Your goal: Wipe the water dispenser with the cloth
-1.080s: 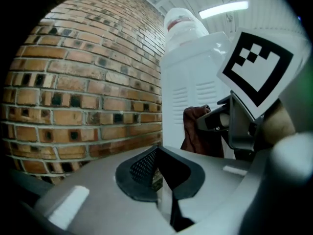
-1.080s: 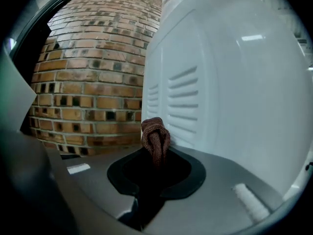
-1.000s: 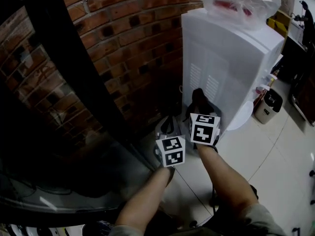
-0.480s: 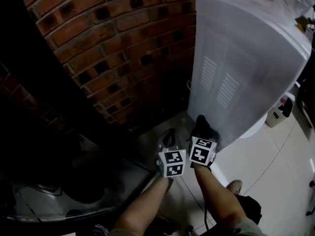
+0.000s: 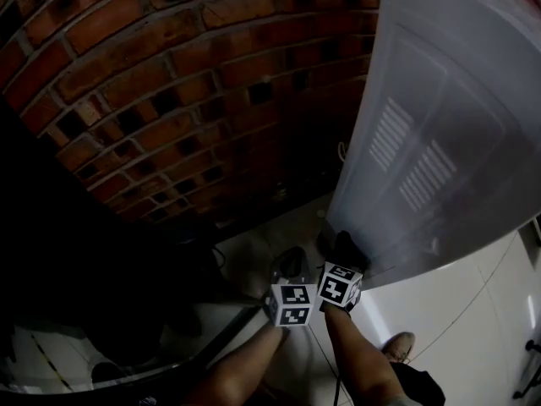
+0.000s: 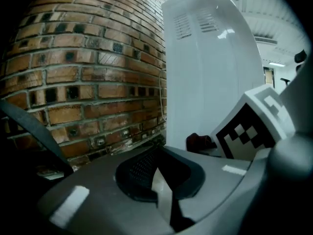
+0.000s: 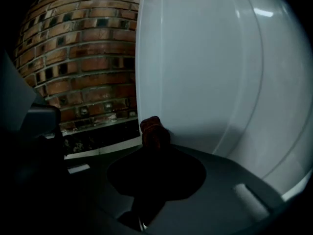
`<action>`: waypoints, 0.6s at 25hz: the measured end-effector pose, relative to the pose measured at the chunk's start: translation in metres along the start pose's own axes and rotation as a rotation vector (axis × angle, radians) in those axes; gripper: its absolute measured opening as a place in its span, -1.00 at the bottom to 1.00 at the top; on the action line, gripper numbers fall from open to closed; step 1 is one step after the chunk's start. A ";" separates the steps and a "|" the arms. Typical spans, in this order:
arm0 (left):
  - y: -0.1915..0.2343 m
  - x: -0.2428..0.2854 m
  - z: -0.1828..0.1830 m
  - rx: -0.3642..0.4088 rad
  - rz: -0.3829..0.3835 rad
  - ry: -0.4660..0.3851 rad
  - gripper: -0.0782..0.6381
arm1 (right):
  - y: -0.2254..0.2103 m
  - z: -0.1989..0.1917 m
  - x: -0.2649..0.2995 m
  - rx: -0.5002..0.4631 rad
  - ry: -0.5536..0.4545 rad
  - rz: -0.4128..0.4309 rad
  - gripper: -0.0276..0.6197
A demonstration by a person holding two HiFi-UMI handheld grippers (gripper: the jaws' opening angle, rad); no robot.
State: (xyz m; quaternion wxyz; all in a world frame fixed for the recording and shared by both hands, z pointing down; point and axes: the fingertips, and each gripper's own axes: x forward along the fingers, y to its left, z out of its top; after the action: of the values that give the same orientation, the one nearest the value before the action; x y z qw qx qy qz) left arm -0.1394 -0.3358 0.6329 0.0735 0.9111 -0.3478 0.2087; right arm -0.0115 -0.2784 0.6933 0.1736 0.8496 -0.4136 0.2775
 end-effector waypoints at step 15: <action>0.004 0.008 -0.027 -0.078 -0.007 0.037 -0.78 | 0.009 -0.040 0.023 -0.048 0.052 0.056 -0.70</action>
State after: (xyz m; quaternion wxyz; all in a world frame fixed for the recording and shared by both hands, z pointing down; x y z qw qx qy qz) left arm -0.1457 -0.3360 0.6600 0.1162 0.9047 -0.3511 0.2116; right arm -0.0198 -0.2769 0.7393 0.1964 0.8258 -0.4393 0.2942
